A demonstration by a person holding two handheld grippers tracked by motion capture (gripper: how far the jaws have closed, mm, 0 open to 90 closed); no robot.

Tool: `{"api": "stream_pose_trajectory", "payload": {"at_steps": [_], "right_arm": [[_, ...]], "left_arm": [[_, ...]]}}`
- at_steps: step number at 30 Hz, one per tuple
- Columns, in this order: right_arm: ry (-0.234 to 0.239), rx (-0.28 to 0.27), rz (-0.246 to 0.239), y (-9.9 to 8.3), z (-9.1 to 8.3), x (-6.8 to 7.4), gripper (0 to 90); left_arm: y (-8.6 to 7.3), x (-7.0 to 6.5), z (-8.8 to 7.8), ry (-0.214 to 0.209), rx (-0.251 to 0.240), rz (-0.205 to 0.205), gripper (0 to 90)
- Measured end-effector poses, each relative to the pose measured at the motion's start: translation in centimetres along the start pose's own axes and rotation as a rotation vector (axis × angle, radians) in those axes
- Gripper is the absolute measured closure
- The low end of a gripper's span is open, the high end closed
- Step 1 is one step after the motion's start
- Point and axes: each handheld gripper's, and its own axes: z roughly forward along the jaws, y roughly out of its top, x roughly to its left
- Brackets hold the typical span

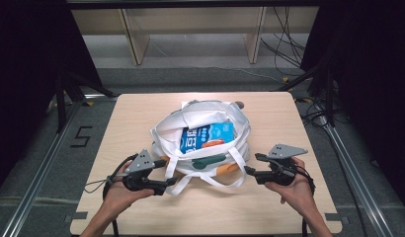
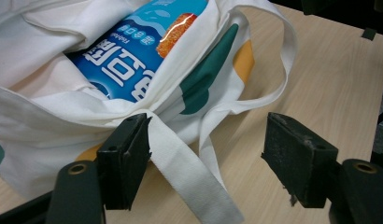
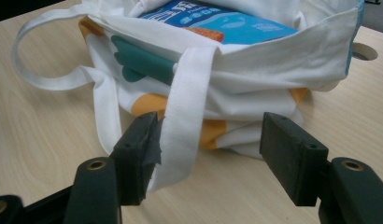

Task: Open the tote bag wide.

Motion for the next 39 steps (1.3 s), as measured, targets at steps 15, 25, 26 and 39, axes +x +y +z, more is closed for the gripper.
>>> {"api": "stream_pose_trajectory", "payload": {"at_steps": [15,25,26,39], "right_arm": [[-0.004,0.000,-0.033,-2.6,-0.7,1.2,34.1],[-0.007,0.016,-0.013,-5.6,-1.2,2.3,31.6],[-0.012,0.013,-0.019,-5.8,-1.3,2.3,31.5],[0.017,0.047,0.012,-8.4,-2.3,2.8,30.6]], "left_arm": [[-3.0,-1.6,-0.3,-0.005,-0.007,-0.010,28.0],[-5.7,-1.9,-0.5,0.017,-0.016,-0.024,26.0],[-5.7,-1.9,-0.5,0.017,-0.016,-0.024,26.0],[-7.8,-3.2,-0.6,0.035,0.017,-0.052,24.4]]}}
